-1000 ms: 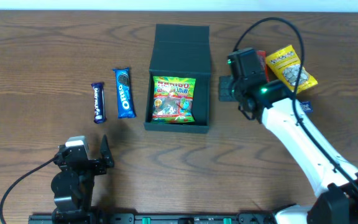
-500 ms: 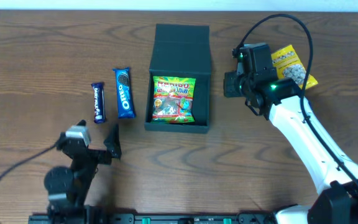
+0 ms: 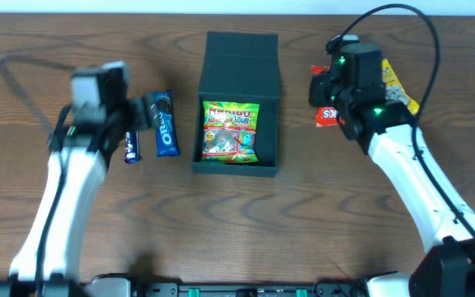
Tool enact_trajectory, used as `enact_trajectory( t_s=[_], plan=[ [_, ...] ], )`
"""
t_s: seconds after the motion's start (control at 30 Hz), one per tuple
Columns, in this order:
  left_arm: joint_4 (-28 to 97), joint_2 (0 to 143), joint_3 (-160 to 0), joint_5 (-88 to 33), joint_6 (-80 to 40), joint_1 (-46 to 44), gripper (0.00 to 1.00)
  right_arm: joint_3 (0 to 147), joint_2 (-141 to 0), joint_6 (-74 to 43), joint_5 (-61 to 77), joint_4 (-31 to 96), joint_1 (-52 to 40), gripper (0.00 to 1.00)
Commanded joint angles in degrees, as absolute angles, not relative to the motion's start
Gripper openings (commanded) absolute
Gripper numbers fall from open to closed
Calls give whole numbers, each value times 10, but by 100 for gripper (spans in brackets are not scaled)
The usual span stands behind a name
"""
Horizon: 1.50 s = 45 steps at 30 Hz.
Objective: Pack container
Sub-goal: 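Reach left gripper to the blue Oreo pack and grasp it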
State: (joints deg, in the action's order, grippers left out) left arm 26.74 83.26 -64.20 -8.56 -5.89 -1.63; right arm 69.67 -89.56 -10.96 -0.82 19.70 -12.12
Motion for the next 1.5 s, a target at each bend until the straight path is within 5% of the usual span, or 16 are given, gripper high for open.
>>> enact_trajectory(
  t_s=[0.0,0.63,1.07,1.47],
  plan=[
    [260,901,-680,-85,-51,-36,95,701,-907,-91,-11,175,-96,1],
    [197,1075,-680,-84,-62,-38,100,701,-934,-119,-10,191,-57,2],
    [160,1114,-680,-40,-62,-38,82,701,-934,-122,-10,190,-57,6],
    [160,1124,-680,-40,-65,-38,54,701,-934,-122,-10,189,-57,11]
  ],
)
